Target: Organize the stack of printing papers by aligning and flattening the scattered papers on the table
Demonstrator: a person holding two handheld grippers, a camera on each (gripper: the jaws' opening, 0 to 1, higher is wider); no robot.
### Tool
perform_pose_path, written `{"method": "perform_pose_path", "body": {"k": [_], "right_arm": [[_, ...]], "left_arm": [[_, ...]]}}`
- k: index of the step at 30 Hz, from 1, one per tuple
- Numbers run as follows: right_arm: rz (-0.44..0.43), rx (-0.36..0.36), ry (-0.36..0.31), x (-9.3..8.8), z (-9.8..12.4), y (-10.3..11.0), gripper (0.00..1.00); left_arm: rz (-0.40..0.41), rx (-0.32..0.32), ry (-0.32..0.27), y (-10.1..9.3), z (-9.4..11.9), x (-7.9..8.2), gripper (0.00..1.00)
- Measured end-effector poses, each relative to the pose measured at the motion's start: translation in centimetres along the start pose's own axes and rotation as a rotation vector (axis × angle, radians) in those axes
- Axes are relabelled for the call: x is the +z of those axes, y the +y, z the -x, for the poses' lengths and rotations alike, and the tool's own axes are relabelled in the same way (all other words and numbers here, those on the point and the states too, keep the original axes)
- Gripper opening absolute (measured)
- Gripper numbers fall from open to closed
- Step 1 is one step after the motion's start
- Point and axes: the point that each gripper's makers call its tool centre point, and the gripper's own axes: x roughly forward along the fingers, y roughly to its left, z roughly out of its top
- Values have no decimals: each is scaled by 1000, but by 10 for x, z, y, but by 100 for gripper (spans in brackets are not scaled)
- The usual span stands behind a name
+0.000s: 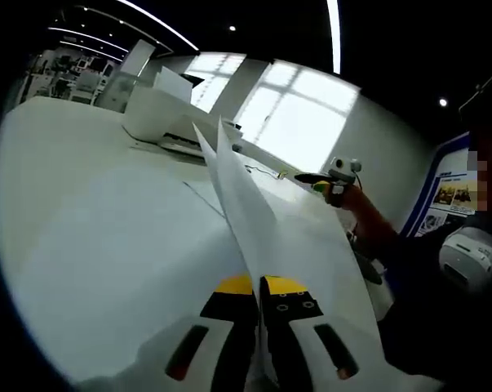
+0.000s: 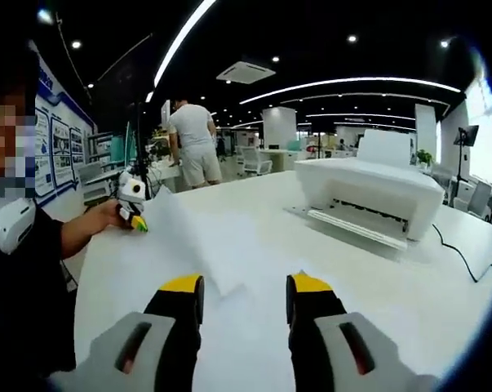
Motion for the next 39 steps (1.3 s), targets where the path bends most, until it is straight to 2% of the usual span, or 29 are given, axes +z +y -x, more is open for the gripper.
{"method": "perform_pose_path", "body": {"k": [4,7,14,21,25,29,33,39], "right_arm": [[-4,-5,3,-2,3,1,39],[-19,-45,9,-11,19,-4,40],[-42,-93,6,-22,43,-13,42],[-53,-174,6,-32,67,-27,45],[-47,-212,30,-43,75,-35,50],[-30,-253,71,-56,83,-42,62],[-38,-270,80,-65,89,-48,66],[-29,-323,127,-82,98,-61,78]], "left_arm": [[-2,-1,0,0,0,0,7],[-12,-11,-14,-2,1,2,6],[-10,-12,-13,-3,0,2,7],[-10,-12,-12,-3,0,2,7],[-10,-13,-12,-2,0,2,7],[-10,-13,-11,-4,-1,1,7],[-9,-13,-11,-4,-1,1,7],[-9,-13,-11,-3,-1,1,7]]}}
